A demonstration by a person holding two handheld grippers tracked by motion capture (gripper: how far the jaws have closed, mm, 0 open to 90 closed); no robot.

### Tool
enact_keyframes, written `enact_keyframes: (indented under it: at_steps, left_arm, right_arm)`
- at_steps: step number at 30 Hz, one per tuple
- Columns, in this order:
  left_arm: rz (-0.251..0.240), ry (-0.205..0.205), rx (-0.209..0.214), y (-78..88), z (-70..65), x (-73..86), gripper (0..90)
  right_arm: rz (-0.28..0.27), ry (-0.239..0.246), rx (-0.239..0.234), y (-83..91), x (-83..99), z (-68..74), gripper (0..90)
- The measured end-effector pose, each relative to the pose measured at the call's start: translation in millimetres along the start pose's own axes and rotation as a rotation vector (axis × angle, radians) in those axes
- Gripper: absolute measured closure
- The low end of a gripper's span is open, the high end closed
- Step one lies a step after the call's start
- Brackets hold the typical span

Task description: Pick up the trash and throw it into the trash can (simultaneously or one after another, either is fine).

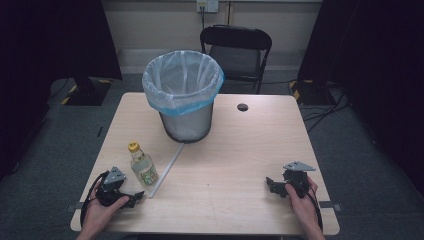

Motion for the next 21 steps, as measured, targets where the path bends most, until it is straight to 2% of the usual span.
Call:
enact_keyframes:
  at_steps: [5, 11, 12, 15, 21]
  left_arm:
    - [-0.008, 0.004, -0.002, 1.5, 1.3, 0.4, 2.2]
    - [-0.031, 0.017, -0.011, 5.7, 3.3, 2.4, 11.2]
    - [-0.035, 0.033, -0.013, 7.0, 3.3, 2.7, 12.9]
    - [-0.026, 0.058, 0.024, 11.6, 4.4, 2.1, 16.9]
    - [-0.092, 0.055, 0.046, 20.6, -0.6, -3.9, 18.7]
  right_arm:
    - [0.001, -0.001, 0.001, 0.0, -0.1, 0.0, 9.7]
    - [0.001, -0.002, 0.0, -0.1, -0.2, -0.1, 9.7]
    - [0.002, -0.002, 0.0, -0.1, -0.2, -0.1, 9.7]
    - [0.002, -0.001, 0.0, -0.1, -0.2, -0.1, 9.7]
    - [0.002, -0.001, 0.0, -0.1, -0.2, -0.1, 9.7]
Point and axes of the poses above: each handheld gripper's, and its own axes: y roughly backward along the jaws, x roughly out of its underside, z roughly to its left, the point moved 4 cm from there along -y, roughly forward along the jaws, and after that the axes turned 2 degrees about y, right-handed, at the moved point
